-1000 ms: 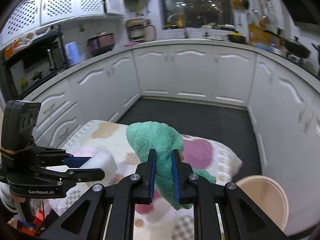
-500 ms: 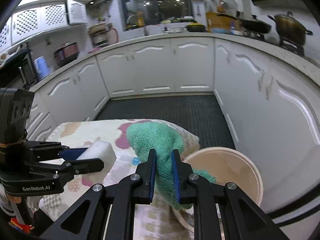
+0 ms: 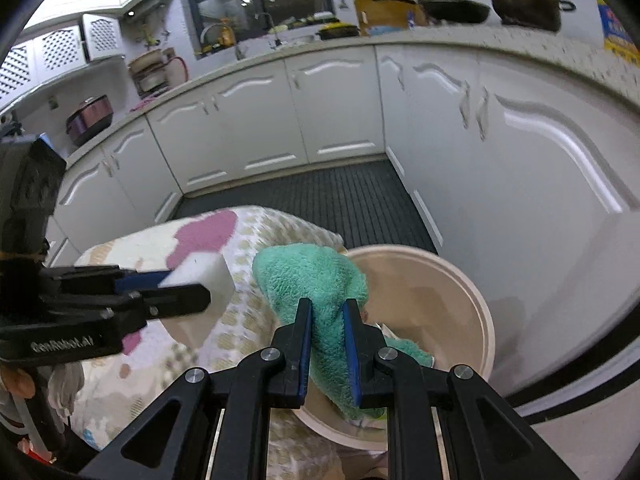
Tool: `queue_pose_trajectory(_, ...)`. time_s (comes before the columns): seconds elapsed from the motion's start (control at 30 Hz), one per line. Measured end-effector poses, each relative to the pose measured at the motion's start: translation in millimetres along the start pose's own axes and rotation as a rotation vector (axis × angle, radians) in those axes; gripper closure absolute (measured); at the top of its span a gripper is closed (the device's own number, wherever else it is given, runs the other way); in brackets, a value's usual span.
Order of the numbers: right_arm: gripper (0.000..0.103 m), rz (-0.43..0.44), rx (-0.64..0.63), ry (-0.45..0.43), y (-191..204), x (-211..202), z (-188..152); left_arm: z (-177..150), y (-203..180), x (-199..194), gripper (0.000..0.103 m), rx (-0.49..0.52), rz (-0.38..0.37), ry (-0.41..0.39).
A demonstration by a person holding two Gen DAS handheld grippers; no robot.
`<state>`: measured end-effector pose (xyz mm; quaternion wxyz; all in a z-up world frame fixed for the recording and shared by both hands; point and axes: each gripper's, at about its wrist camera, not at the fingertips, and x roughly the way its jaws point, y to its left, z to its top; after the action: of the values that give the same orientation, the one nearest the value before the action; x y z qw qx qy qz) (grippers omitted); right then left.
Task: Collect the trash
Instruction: 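Carry sponge and green cloth over the beige bin and lower them inside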
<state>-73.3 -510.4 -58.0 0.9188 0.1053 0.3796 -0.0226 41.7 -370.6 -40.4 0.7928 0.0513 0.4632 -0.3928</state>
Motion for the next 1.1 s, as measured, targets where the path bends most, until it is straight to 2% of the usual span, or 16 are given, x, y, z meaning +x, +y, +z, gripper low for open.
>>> queue_pose_trajectory(0.37,0.089,-0.035,0.087,0.073,-32.5,32.1,-24.8,4.0,-3.0,51.7,0.073,-0.026,-0.011,0.068)
queue_pose_trajectory(0.83,0.089,-0.040,0.138,0.150,-49.1,66.8,-38.9,3.3,1.5,74.8,0.072,-0.044,0.015,0.090)
queue_pose_trajectory(0.97,0.089,-0.050,0.167,0.160,-52.2,70.6,-41.3,3.8,2.8,75.8,0.066,-0.048,0.009,0.082)
queue_pose_trajectory(1.1,0.082,-0.069,0.184,0.181,-52.9,75.7,-43.4,3.7,5.5,75.9,0.060,-0.055,0.011,0.083)
